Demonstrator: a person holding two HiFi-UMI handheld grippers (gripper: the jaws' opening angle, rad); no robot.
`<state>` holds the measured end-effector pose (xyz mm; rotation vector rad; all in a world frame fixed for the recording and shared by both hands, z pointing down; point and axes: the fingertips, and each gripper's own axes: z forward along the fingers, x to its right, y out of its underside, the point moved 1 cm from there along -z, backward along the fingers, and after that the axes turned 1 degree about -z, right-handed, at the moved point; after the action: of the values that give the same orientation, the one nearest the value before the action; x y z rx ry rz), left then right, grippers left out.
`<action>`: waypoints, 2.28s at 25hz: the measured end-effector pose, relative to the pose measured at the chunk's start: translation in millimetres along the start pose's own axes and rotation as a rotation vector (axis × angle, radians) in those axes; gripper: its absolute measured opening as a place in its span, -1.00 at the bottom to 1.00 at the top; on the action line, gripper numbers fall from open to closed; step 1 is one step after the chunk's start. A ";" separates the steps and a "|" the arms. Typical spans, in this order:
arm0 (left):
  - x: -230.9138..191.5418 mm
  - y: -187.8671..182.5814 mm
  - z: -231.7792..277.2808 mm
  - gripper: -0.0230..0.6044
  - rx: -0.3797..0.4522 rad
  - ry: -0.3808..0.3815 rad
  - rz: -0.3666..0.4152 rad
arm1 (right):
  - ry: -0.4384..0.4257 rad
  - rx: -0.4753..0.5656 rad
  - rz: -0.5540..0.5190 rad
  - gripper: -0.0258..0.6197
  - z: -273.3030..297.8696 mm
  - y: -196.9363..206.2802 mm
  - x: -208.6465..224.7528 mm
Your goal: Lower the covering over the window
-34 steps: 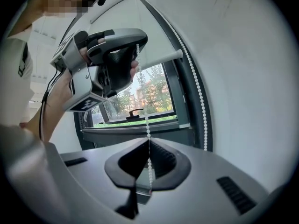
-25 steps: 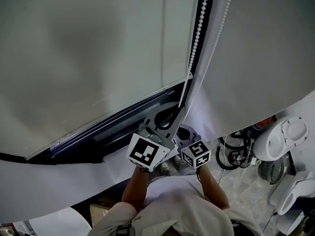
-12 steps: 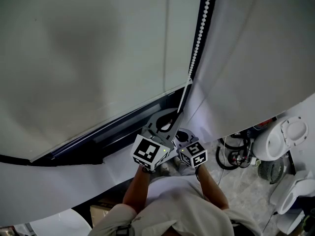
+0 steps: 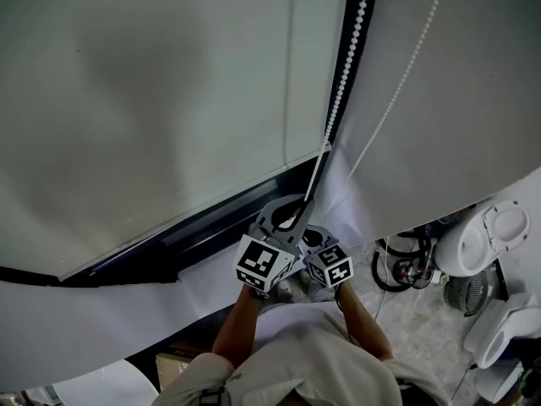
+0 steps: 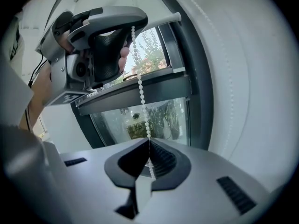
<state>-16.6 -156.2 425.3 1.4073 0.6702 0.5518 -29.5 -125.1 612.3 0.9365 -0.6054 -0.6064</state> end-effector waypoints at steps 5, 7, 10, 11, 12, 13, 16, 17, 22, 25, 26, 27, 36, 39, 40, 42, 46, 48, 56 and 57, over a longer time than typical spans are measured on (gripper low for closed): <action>-0.8 17.9 2.3 -0.86 -0.022 -0.008 -0.005 | -0.002 -0.039 0.003 -0.92 4.4 15.7 1.8; -2.1 24.8 2.7 -0.86 -0.030 -0.013 -0.006 | 0.000 -0.060 -0.011 -0.92 5.8 21.4 1.2; -5.1 31.3 1.2 -0.86 -0.028 -0.020 -0.011 | 0.016 -0.070 -0.043 -0.90 3.3 25.1 0.2; -5.9 31.9 0.5 -0.86 -0.025 -0.023 -0.010 | 0.018 -0.062 -0.046 -0.89 0.4 23.3 -0.3; -6.3 32.0 -0.2 -0.86 -0.022 -0.025 -0.008 | 0.018 -0.051 -0.046 -0.86 -3.3 20.4 -1.0; -6.7 32.2 -0.7 -0.86 -0.020 -0.025 -0.006 | 0.018 -0.038 -0.045 -0.78 -7.5 16.7 -1.6; -8.1 33.2 -2.2 -0.86 -0.017 -0.028 -0.003 | 0.029 0.013 -0.061 -0.64 -24.3 -1.5 -2.7; -8.5 33.1 -2.3 -0.86 -0.016 -0.030 0.000 | 0.035 0.037 -0.070 -0.62 -32.0 -11.5 -2.8; -8.8 31.2 -2.4 -0.86 -0.010 -0.032 0.008 | 0.083 0.178 -0.124 -0.62 -74.3 -76.7 -2.7; -7.0 29.3 -3.1 -0.86 -0.008 -0.027 0.003 | 0.092 0.238 -0.169 -0.62 -93.2 -113.4 -6.5; -6.8 29.5 -3.1 -0.86 -0.008 -0.027 0.003 | 0.093 0.254 -0.183 -0.62 -98.6 -124.3 -7.9; -6.7 30.2 -3.1 -0.86 -0.008 -0.028 0.003 | 0.093 0.272 -0.197 -0.62 -103.5 -134.9 -9.5; -2.7 28.9 -3.1 -0.86 -0.005 -0.020 -0.001 | 0.072 0.399 -0.297 -0.58 -123.4 -209.4 -23.6; -1.7 28.5 -3.1 -0.86 -0.002 -0.018 0.003 | 0.059 0.439 -0.318 -0.57 -124.2 -228.6 -28.3; -1.2 28.3 -2.9 -0.86 -0.001 -0.018 0.002 | 0.056 0.453 -0.324 -0.57 -124.3 -234.5 -29.6; -0.1 29.0 -2.4 -0.86 -0.002 -0.018 0.004 | 0.049 0.478 -0.335 -0.57 -123.7 -244.9 -32.8; 2.6 26.9 -2.2 -0.86 0.002 -0.019 0.010 | 0.061 0.511 -0.357 -0.81 -121.2 -255.9 -37.1; 3.3 26.6 -3.2 -0.86 0.006 -0.024 0.017 | 0.081 0.542 -0.335 -0.92 -120.8 -257.9 -36.1; 0.1 51.1 -0.1 -0.86 -0.041 -0.033 0.009 | 0.118 0.508 -0.318 -0.93 -105.2 -234.7 -26.2; -0.6 55.8 0.0 -0.86 -0.052 -0.035 0.005 | 0.118 0.496 -0.311 -0.93 -102.9 -230.7 -24.9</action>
<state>-14.8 -151.2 480.8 1.3677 0.6206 0.5437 -22.2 -156.9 360.6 1.5419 -0.5152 -0.6844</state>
